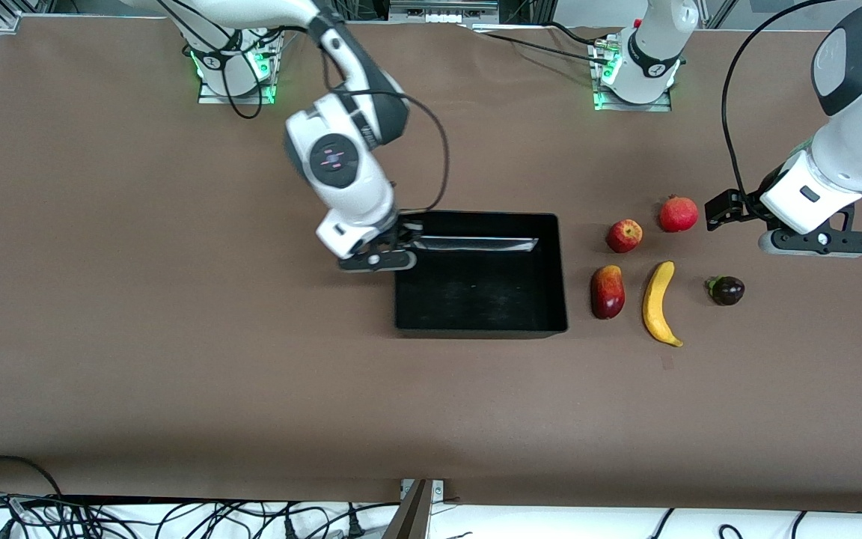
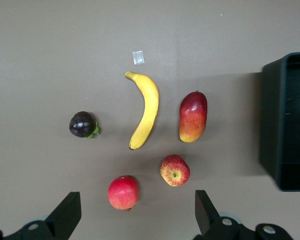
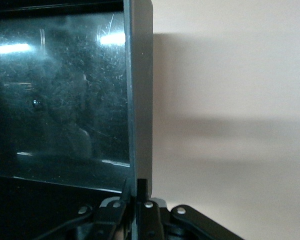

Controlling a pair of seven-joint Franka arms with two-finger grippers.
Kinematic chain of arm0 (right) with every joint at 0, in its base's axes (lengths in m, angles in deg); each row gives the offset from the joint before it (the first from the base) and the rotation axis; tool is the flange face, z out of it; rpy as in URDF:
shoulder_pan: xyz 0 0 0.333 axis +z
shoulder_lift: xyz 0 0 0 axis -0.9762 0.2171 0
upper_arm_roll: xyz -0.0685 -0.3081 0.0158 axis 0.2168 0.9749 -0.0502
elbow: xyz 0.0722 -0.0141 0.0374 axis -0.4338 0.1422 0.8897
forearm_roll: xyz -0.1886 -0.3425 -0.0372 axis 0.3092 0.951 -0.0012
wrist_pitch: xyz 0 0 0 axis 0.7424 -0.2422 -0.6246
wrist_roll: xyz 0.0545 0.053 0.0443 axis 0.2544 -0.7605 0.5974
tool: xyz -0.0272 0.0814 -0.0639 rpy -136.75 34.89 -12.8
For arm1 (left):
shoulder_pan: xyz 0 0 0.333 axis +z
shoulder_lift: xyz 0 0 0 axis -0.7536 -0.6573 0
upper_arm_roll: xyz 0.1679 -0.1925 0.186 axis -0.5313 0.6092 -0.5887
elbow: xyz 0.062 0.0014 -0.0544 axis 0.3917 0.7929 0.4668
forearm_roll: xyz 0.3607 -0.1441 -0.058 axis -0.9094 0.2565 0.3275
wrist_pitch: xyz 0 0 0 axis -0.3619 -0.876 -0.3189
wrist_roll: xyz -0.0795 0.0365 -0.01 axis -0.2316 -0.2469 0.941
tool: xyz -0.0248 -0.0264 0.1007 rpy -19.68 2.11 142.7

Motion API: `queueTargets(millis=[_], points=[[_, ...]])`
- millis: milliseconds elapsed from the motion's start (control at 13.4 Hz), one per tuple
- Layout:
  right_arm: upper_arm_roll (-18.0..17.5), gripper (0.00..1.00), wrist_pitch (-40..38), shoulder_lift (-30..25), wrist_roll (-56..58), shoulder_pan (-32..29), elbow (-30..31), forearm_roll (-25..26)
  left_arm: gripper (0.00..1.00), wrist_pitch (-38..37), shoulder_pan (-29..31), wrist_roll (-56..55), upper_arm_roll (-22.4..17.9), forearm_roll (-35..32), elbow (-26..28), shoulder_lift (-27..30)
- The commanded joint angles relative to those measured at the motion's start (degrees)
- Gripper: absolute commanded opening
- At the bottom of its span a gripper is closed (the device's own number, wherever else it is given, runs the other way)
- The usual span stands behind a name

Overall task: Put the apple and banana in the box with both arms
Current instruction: 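Push the black box with the right gripper toward the fruit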

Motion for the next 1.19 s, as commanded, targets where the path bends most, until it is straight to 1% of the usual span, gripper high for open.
queueTargets(millis=[0,149,224,373,597,746,896,970,1045,1119], points=[[0.82,0.00,5.50,3.55,-4.53,2.07,-2.96,-1.58,1.00,-0.29,0.11,0.88,0.45,-1.33,-1.35,-0.66],[0.39,0.00,8.51,5.39,-5.07,2.51,-2.96,-1.67,1.00,-0.47,0.20,0.88,0.45,-1.33,-1.35,-0.66],[-0.83,0.00,10.08,6.36,-5.51,2.60,-2.96,-1.67,1.00,-0.47,0.11,0.79,0.37,-1.33,-1.43,-0.84],[-1.29,0.00,13.69,8.03,-5.25,2.69,-2.96,-1.76,1.00,-0.38,-0.32,0.71,0.80,-1.50,-1.43,-1.01],[-1.37,0.00,15.28,9.35,-5.07,3.82,-3.05,-1.67,1.00,-0.47,0.02,0.97,0.81,-3.70,-3.28,-2.85],[-1.37,0.00,15.29,9.62,-5.16,4.27,-3.40,-1.76,1.00,-2.48,-0.59,1.23,0.81,-3.61,-3.19,-4.44],[-1.37,0.00,15.29,9.62,-5.16,4.44,-3.40,-1.67,1.00,-7.55,-0.94,1.23,1.07,-3.61,-3.19,-6.80],[-1.29,0.06,15.29,9.62,-5.16,4.79,-3.40,-1.58,1.00,-10.54,-0.86,1.32,1.07,-3.09,-3.02,-7.34],[-1.29,0.22,15.20,9.36,-5.07,4.88,-3.40,-1.67,1.00,-11.18,-0.86,1.41,1.07,-2.91,-2.32,-7.52],[-1.20,0.60,15.11,9.10,-5.16,4.88,-3.40,-1.76,1.00,-11.10,-0.68,1.49,1.07,-2.82,-1.71,-7.61]])
